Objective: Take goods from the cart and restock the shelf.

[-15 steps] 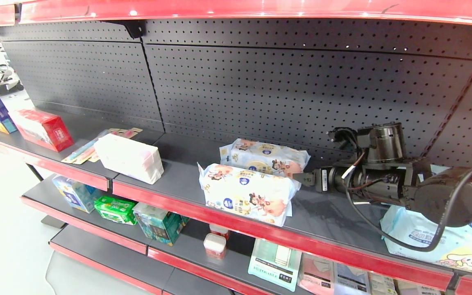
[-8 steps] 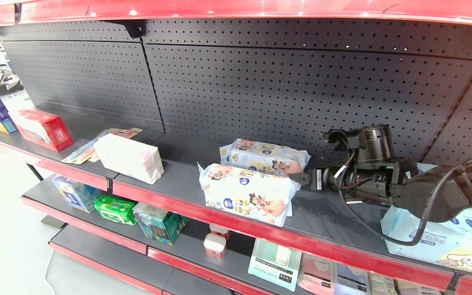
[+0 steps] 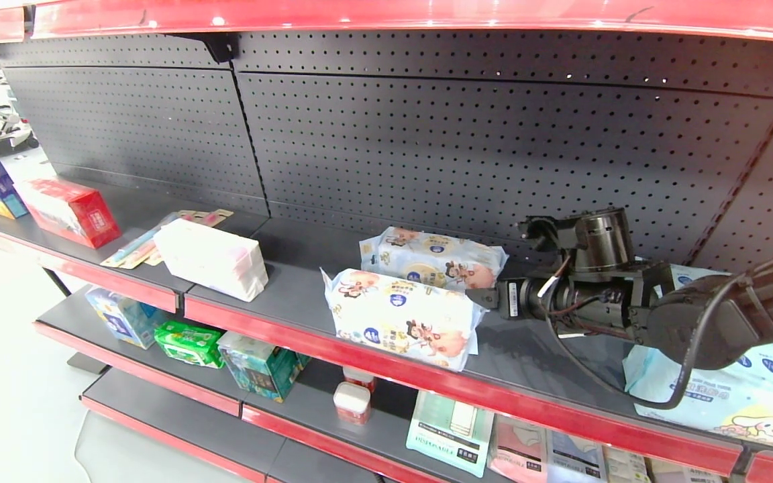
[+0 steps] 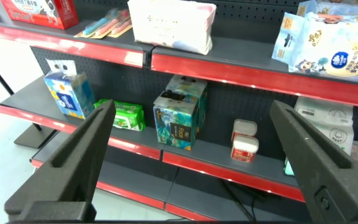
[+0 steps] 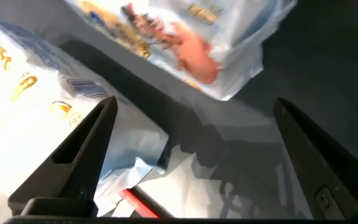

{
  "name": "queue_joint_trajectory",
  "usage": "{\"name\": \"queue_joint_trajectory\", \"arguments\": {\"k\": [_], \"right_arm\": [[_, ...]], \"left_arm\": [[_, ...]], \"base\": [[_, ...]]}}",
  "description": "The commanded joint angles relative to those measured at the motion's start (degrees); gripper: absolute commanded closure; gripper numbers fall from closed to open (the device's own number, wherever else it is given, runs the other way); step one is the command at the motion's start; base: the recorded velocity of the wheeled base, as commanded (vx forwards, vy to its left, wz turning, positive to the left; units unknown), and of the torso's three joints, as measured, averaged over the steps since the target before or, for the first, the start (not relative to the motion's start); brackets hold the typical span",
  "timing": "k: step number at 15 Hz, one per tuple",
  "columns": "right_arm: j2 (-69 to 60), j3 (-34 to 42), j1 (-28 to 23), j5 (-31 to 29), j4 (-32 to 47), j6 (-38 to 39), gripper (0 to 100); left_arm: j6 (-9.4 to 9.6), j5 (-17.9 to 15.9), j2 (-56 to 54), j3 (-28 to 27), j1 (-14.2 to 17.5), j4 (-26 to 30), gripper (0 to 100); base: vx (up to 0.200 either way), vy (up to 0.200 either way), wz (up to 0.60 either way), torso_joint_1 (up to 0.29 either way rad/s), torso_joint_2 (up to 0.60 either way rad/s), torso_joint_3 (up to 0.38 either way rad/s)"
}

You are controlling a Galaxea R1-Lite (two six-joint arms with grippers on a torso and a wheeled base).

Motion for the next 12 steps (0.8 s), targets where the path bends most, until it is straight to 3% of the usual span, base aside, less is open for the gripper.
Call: {"name": "queue_joint_trajectory", "arguments": {"k": [1, 12], "right_arm": [[0.24, -0.07, 0.38, 0.01, 0.01, -0.01, 0], [1.38, -0.77, 2.75, 0.10, 0.10, 2.37, 0]], "left_arm": [[0.00, 0.10, 0.07, 0.00, 0.00, 0.00, 0], [0.00, 0.01, 0.07, 0.00, 0.00, 0.00, 0]], "base": [[0.000, 0.000, 0.00, 0.000, 0.00, 0.000], [0.000, 0.000, 0.00, 0.000, 0.00, 0.000]]}}
